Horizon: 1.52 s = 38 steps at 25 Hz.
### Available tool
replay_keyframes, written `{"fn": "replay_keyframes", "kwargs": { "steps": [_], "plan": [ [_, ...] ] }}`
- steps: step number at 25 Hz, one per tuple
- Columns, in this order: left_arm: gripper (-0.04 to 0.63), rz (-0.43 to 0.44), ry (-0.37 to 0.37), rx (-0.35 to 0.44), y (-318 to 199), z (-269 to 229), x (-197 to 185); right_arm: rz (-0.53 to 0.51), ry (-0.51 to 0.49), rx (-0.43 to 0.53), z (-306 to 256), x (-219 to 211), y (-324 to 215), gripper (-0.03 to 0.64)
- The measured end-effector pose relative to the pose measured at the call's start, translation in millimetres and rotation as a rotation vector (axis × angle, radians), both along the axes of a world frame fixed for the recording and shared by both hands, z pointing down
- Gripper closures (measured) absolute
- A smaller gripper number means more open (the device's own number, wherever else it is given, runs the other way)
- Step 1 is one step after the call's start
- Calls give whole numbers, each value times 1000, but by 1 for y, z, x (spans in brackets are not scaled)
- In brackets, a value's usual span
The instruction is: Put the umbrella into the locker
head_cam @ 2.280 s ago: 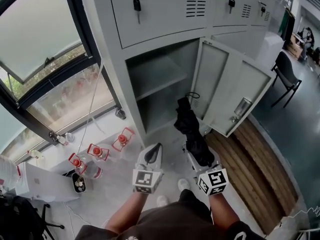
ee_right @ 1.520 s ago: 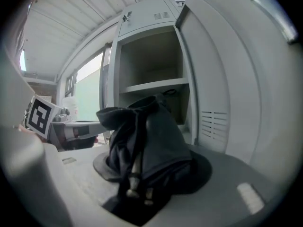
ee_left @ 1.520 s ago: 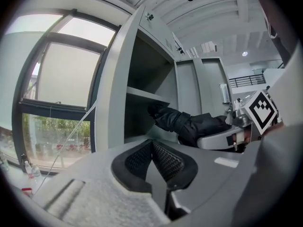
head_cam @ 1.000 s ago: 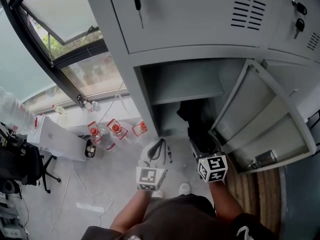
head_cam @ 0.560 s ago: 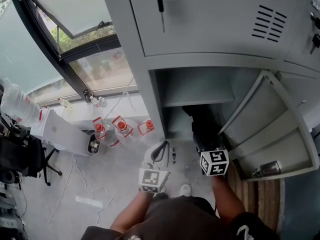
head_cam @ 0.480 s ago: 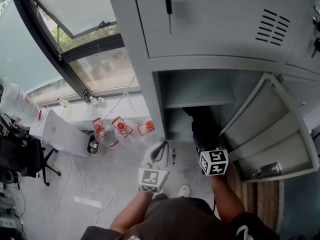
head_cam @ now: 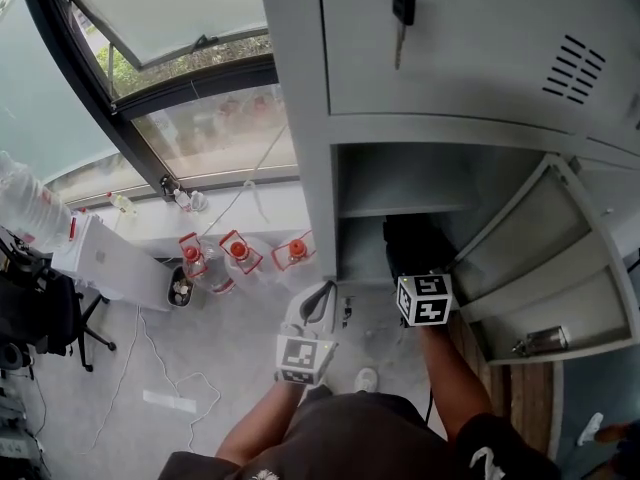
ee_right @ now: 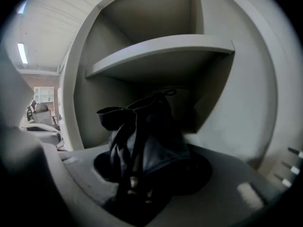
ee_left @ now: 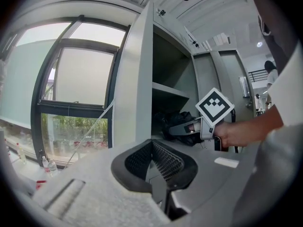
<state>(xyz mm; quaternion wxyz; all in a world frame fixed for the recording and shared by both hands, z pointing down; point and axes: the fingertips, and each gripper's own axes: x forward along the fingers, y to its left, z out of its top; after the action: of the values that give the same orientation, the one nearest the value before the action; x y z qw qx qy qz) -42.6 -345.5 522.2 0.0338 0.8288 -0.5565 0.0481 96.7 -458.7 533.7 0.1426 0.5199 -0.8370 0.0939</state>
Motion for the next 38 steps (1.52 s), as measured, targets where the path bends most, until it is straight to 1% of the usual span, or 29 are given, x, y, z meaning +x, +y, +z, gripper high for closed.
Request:
{"fn": "replay_keyframes", "kwargs": {
  "steps": [6, 10, 17, 22, 25, 30, 33, 38],
  "plan": [
    [591, 14, 5, 16, 2, -4, 4, 15, 0, -23, -1, -9, -24, 383],
    [591, 20, 15, 13, 4, -5, 6, 33, 41, -64, 11, -10, -35, 383],
    [591, 22, 5, 12, 4, -1, 4, 46, 95, -119, 25, -11, -47, 382],
    [591, 21, 27, 4, 6, -2, 1, 51, 140, -151, 32, -13, -51, 380],
    [591, 26, 14, 5, 6, 0, 0, 56, 180, -175, 38, -14, -53, 377],
    [591, 33, 25, 17, 6, -2, 1, 64, 218, -187, 44, -15, -54, 370],
    [591, 43, 24, 15, 7, -2, 3, 48, 227, -192, 45, -19, -53, 364],
    [591, 55, 20, 21, 9, -6, 6, 29, 236, -147, 42, -26, -53, 337]
  ]
}}
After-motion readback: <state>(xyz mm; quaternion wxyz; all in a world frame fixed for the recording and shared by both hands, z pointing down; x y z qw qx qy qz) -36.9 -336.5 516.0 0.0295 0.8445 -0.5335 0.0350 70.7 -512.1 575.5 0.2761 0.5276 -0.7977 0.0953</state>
